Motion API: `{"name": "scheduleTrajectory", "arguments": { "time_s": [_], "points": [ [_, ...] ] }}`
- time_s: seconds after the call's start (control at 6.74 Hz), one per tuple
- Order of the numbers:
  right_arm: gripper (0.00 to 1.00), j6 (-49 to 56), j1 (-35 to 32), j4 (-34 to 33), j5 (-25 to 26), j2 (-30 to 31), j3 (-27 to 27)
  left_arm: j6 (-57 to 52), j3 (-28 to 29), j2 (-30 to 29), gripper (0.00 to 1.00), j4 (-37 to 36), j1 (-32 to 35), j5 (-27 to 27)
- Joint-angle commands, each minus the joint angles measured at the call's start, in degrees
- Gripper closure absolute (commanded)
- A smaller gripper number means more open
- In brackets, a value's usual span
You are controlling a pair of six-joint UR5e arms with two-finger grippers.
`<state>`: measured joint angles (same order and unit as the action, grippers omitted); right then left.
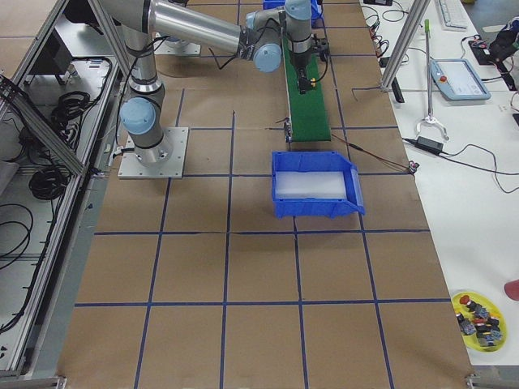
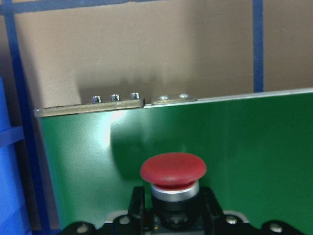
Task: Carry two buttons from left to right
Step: 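Place the red button on the conveyor while the right gripper descends to the yellow button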
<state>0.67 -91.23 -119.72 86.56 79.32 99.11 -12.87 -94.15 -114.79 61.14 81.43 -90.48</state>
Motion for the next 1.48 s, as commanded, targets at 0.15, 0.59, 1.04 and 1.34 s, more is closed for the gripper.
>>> {"name": "scheduleTrajectory", "arguments": {
  "time_s": [0.15,0.59,1.04,1.34],
  "points": [
    [0.0,-0.05,0.0,-0.26,-0.42,-0.65,-0.06,0.13,4.3,2.8,0.0,4.65,-0.48,0.13],
    [0.0,-0.05,-0.09,-0.34,-0.51,-1.54,-0.06,0.83,13.09,8.78,0.0,24.85,0.31,-0.22],
    [0.0,-0.14,0.0,-0.43,-0.6,-5.48,-1.89,5.29,13.29,14.23,0.0,32.71,3.37,-0.13],
    [0.0,-1.27,0.0,-0.52,-0.69,-8.12,-3.22,7.6,12.24,15.99,0.0,33.34,6.37,-0.14]
  ]
}}
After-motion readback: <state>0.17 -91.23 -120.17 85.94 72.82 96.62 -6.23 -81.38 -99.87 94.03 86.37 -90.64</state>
